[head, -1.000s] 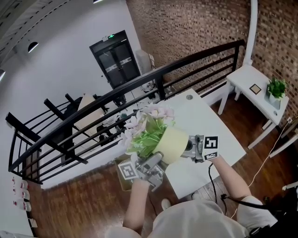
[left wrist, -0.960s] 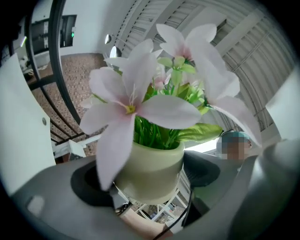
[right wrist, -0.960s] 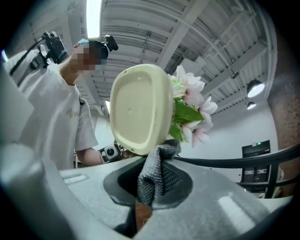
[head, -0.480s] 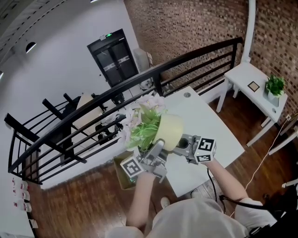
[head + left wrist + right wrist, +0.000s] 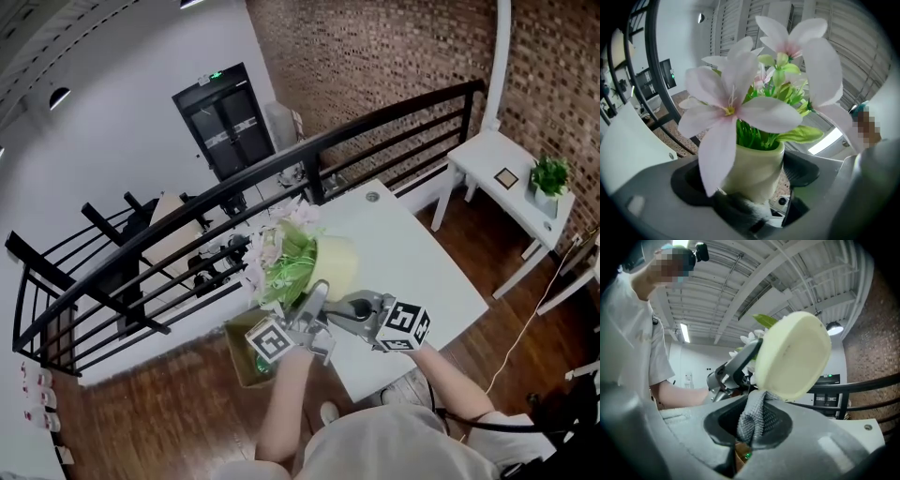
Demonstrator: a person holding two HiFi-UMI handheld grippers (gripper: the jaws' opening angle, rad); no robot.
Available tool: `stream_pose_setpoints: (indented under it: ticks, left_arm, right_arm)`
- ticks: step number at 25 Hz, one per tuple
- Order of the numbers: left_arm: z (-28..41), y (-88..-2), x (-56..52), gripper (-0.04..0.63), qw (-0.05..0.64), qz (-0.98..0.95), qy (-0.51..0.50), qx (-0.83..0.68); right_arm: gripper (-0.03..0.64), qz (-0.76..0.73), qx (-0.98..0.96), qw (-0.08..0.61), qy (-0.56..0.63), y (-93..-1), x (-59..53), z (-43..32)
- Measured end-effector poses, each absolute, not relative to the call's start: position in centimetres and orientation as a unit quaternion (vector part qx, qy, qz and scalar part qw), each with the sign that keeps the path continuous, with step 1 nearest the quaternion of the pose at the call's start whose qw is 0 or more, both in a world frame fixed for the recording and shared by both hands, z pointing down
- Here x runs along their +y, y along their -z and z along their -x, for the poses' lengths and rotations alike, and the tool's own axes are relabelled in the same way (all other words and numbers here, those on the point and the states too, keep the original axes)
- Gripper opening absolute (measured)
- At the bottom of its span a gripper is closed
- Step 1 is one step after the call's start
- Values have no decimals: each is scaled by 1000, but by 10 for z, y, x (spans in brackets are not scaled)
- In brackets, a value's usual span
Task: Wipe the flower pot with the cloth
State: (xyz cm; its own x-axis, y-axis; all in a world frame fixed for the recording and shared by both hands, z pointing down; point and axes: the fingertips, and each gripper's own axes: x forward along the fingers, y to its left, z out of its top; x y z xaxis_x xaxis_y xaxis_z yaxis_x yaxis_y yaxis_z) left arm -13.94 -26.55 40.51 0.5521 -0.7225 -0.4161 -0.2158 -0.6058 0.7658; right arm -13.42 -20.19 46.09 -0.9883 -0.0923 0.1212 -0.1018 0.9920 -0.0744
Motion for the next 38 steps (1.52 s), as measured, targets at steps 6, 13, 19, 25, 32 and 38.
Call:
stream_pose_setpoints:
  ticks: [6,13,19,25,32,38]
  left_arm:
    - [152,-435,-271,488,312,-826,321,-342]
    - [149,-466,-258,488,323,-831,297,-342]
    - [142,-460,-240,488,311,-861,249,-316]
    - [120,-458,-218,488,324,-877,245,-255]
    - [113,-447,-204,485,341,-876,260,-222]
    - [113,-447,-214,485,381,-844,313,-212]
  right_arm:
    - [8,-88,-992,89,4,-452,-194,136]
    - [8,-114,-984,116,68,-432,-203,114]
    - [8,-154,-985,64,45,-400,-240,91]
    - [8,-185,-982,41,-24,-411,-284,68]
    - [8,-158,-977,-8,-144,-433,-301,64]
    - [8,-198,-965,-41,-168,-433,-316,49]
